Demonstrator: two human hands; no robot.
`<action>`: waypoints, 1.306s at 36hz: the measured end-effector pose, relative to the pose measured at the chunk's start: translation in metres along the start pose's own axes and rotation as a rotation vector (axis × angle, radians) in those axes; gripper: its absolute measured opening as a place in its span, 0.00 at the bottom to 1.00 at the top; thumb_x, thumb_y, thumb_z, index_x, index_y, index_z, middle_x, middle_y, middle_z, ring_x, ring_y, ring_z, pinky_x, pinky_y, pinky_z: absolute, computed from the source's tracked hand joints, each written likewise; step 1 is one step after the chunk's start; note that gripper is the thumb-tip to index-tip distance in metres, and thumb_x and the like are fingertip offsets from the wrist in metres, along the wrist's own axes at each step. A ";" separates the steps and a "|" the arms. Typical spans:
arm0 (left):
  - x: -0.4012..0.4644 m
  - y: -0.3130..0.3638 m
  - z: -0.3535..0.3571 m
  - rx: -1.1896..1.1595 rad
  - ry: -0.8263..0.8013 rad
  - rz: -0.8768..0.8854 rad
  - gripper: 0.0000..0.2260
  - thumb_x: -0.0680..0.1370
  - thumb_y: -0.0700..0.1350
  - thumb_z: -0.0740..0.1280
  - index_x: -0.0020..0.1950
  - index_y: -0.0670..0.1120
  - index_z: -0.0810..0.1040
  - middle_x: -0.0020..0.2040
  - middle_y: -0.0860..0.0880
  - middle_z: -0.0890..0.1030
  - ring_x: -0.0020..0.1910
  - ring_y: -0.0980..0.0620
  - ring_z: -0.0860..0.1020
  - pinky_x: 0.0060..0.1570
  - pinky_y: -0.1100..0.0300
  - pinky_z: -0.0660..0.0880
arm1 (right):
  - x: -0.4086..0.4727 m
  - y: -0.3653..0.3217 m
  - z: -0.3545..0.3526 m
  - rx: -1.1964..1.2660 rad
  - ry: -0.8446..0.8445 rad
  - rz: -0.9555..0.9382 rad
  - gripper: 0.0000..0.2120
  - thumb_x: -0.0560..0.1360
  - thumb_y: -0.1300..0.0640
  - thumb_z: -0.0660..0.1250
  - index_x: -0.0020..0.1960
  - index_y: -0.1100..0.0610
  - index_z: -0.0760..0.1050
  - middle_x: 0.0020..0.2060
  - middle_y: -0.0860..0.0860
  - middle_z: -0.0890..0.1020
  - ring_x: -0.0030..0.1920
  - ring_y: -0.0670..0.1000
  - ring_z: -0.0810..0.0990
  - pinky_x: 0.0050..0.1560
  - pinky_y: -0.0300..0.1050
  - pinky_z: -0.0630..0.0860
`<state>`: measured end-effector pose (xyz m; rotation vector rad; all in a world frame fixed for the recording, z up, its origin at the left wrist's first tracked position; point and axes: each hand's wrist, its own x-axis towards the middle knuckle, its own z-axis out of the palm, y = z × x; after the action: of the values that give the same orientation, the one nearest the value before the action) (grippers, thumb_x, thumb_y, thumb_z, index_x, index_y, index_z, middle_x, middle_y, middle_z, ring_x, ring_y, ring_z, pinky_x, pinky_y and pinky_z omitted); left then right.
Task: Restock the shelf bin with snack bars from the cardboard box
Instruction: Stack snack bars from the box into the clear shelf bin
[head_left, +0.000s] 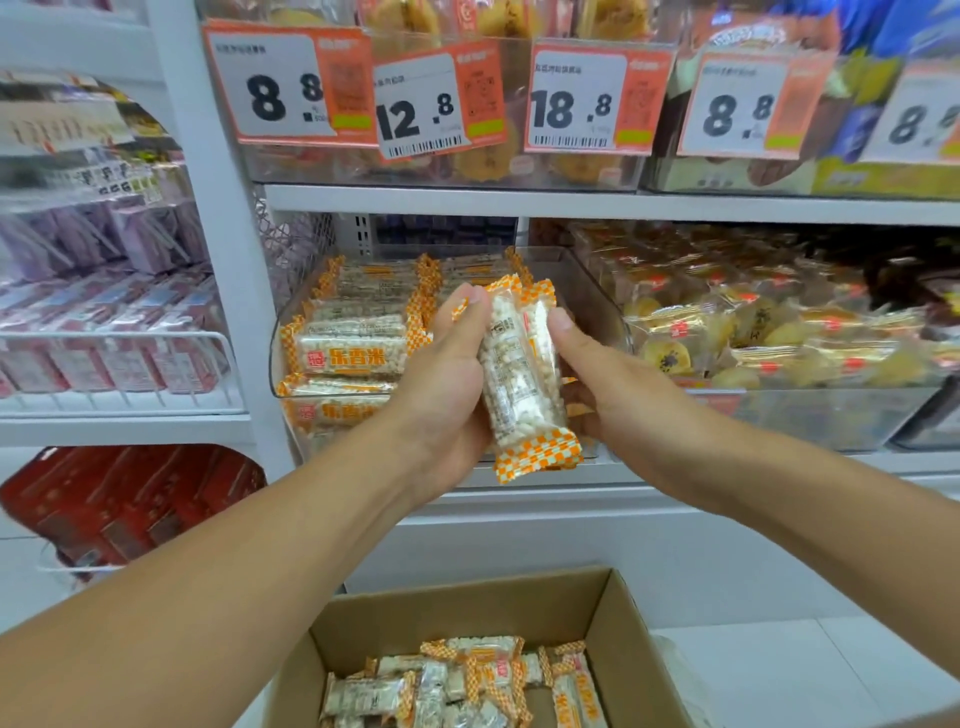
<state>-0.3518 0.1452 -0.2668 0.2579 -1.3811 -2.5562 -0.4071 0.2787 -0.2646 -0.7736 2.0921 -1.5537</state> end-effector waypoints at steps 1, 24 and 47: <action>-0.001 0.000 0.001 0.008 -0.003 -0.006 0.21 0.84 0.55 0.60 0.76 0.51 0.66 0.63 0.41 0.82 0.60 0.42 0.82 0.60 0.38 0.78 | 0.000 -0.003 0.006 -0.016 -0.024 -0.002 0.37 0.64 0.18 0.58 0.69 0.31 0.71 0.72 0.37 0.73 0.74 0.45 0.68 0.77 0.55 0.61; -0.008 0.003 0.013 0.044 0.076 -0.147 0.30 0.74 0.59 0.72 0.70 0.42 0.76 0.58 0.39 0.83 0.56 0.40 0.84 0.57 0.44 0.81 | -0.011 -0.006 0.018 -0.283 -0.050 -0.073 0.42 0.77 0.32 0.56 0.83 0.47 0.44 0.81 0.41 0.50 0.80 0.41 0.49 0.78 0.44 0.48; -0.007 0.010 0.019 -0.348 0.158 -0.132 0.32 0.79 0.67 0.60 0.58 0.38 0.80 0.50 0.37 0.84 0.50 0.38 0.84 0.55 0.44 0.79 | -0.030 0.016 0.068 0.068 0.482 -0.415 0.27 0.74 0.32 0.59 0.71 0.38 0.72 0.66 0.37 0.71 0.69 0.38 0.70 0.71 0.45 0.70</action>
<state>-0.3490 0.1571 -0.2483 0.4892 -0.8725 -2.7553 -0.3450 0.2526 -0.2995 -0.9244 2.2863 -2.2060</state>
